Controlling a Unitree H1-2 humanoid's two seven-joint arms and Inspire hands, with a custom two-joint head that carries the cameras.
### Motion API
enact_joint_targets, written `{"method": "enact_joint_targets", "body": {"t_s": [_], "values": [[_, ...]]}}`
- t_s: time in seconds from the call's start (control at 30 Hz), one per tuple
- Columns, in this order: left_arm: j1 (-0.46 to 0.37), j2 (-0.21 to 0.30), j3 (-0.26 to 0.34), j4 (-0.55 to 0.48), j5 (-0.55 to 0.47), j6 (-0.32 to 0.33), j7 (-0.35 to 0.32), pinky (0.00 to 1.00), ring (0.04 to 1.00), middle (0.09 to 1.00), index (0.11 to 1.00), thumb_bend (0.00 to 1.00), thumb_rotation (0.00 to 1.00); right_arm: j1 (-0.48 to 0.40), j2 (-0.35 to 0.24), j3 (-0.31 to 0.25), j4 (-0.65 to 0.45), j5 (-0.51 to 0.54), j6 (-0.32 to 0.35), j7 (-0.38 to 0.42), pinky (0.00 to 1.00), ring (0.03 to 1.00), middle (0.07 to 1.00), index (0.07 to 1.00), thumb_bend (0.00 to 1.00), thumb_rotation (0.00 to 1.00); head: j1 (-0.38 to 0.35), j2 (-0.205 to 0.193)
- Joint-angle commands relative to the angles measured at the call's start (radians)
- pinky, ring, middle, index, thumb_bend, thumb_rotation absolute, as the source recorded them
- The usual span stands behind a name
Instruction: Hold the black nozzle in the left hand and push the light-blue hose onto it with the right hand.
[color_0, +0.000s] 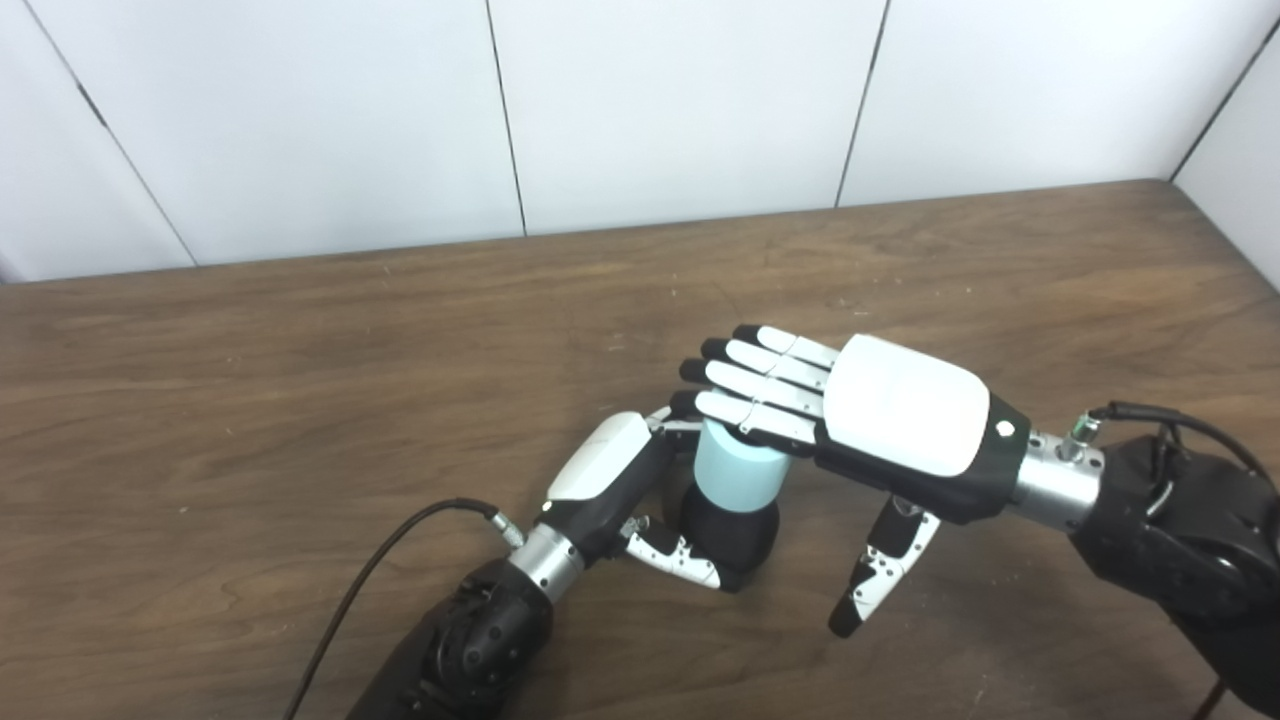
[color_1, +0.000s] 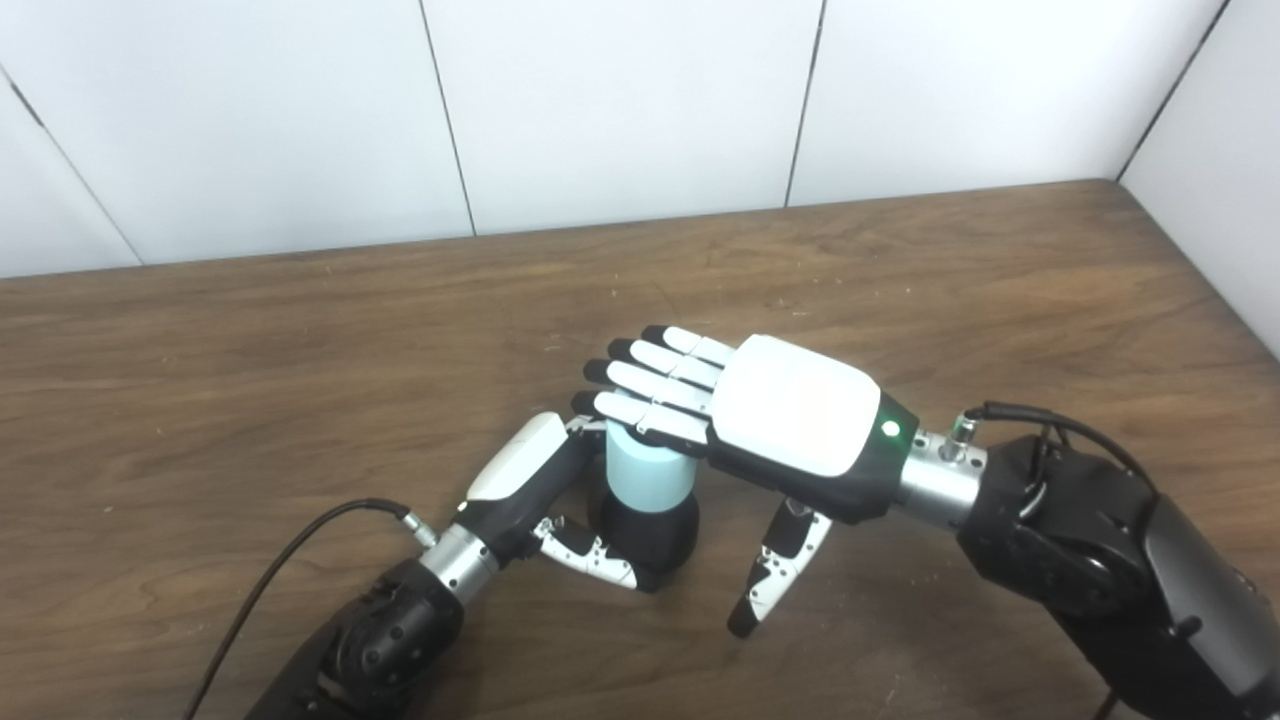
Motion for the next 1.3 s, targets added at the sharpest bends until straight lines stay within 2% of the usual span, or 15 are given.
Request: {"method": "enact_joint_targets", "body": {"t_s": [0.0, 0.33, 0.73, 1.0, 1.1, 1.27], "values": [[0.052, 0.028, -0.035, 0.058, 0.059, 0.087, -0.088, 0.95, 0.752, 0.607, 0.482, 0.52, 0.07, 0.049, -0.023, 0.071, 0.034, -0.013, -0.01, 0.107, 1.0, 1.0, 1.0, 1.0, 0.92, 0.47, 0.0, 0.0], [0.049, 0.023, -0.039, 0.057, 0.064, 0.093, -0.091, 0.95, 0.758, 0.618, 0.483, 0.52, 0.08, 0.028, -0.011, 0.088, 0.034, -0.015, 0.005, 0.106, 1.0, 1.0, 1.0, 1.0, 0.91, 0.47, 0.003, 0.001], [0.047, 0.021, -0.036, 0.061, 0.056, 0.085, -0.088, 0.93, 0.74, 0.618, 0.483, 0.52, 0.07, 0.03, -0.022, 0.095, 0.042, -0.015, -0.015, 0.099, 1.0, 1.0, 1.0, 1.0, 0.91, 0.46, 0.003, 0.0], [0.048, 0.022, -0.037, 0.061, 0.058, 0.087, -0.09, 0.93, 0.74, 0.617, 0.483, 0.52, 0.07, 0.023, -0.025, 0.078, 0.028, -0.007, -0.01, 0.087, 0.99, 1.0, 1.0, 1.0, 0.91, 0.46, 0.003, 0.0], [0.047, 0.022, -0.033, 0.061, 0.049, 0.087, -0.094, 0.93, 0.736, 0.61, 0.482, 0.52, 0.07, 0.03, -0.013, 0.04, 0.025, -0.011, -0.034, 0.024, 1.0, 1.0, 1.0, 1.0, 0.9, 0.48, 0.002, -0.001], [0.047, 0.023, -0.031, 0.062, 0.045, 0.085, -0.095, 0.93, 0.724, 0.59, 0.481, 0.52, 0.07, 0.067, 0.064, -0.038, 0.076, -0.084, -0.15, -0.202, 1.0, 1.0, 1.0, 1.0, 0.9, 0.59, 0.001, -0.002]]}}
